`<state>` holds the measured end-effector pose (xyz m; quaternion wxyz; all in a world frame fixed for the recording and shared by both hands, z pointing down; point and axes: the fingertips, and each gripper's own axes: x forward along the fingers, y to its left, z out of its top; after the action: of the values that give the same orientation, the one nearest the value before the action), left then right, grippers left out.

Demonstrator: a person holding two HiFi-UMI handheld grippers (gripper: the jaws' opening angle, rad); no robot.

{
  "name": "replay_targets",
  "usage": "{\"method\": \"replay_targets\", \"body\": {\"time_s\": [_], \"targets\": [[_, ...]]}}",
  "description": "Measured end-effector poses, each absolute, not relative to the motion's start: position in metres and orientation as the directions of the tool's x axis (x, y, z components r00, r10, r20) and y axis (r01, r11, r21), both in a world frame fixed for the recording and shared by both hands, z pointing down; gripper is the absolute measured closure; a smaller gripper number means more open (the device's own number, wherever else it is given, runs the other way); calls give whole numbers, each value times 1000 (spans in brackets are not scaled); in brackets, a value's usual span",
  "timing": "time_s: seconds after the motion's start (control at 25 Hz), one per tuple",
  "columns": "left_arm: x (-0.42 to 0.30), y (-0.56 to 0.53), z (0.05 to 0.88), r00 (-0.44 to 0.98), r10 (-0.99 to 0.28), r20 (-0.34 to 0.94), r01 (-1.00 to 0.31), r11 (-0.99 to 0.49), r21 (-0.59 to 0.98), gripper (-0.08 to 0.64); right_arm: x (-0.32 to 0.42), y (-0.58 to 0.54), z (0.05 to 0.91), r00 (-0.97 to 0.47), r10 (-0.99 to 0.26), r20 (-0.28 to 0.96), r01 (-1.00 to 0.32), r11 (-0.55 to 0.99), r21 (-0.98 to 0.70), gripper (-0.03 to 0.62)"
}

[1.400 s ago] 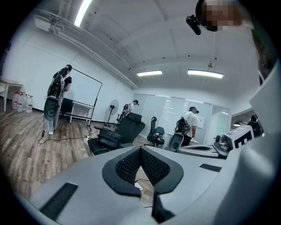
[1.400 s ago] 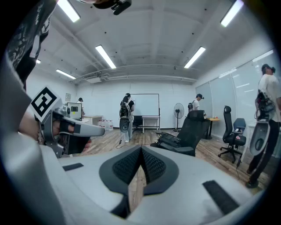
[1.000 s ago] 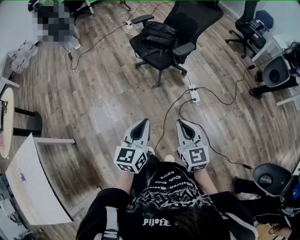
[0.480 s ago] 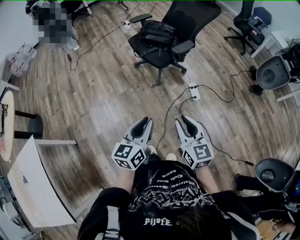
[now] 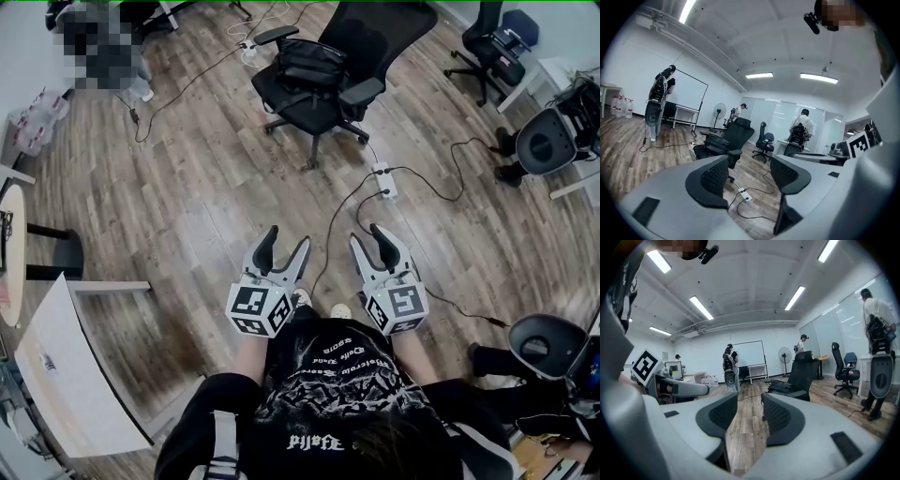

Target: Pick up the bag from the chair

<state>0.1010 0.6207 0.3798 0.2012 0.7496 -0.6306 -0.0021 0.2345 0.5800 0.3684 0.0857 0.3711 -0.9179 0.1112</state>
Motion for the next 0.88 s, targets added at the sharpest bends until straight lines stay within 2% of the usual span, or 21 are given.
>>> {"method": "replay_targets", "body": {"time_s": [0.12,0.28,0.6,0.88], "targets": [[102,621,379,212,-944,253,-951,-139,277,259,234,582,372,-699,-672,245,-710,692,-132,407],[107,622,379,306,-915,265,-923,-217,318,259,224,584,371,-692,-678,247,-716,686,-124,407],[81,616,371,320,-910,264,-931,-249,268,259,199,587,369,-669,-702,244,-738,666,-108,407],[61,609,385,385,-870,310,-892,-263,368,259,173,580,375,-675,-697,241,-734,669,-119,407]]}}
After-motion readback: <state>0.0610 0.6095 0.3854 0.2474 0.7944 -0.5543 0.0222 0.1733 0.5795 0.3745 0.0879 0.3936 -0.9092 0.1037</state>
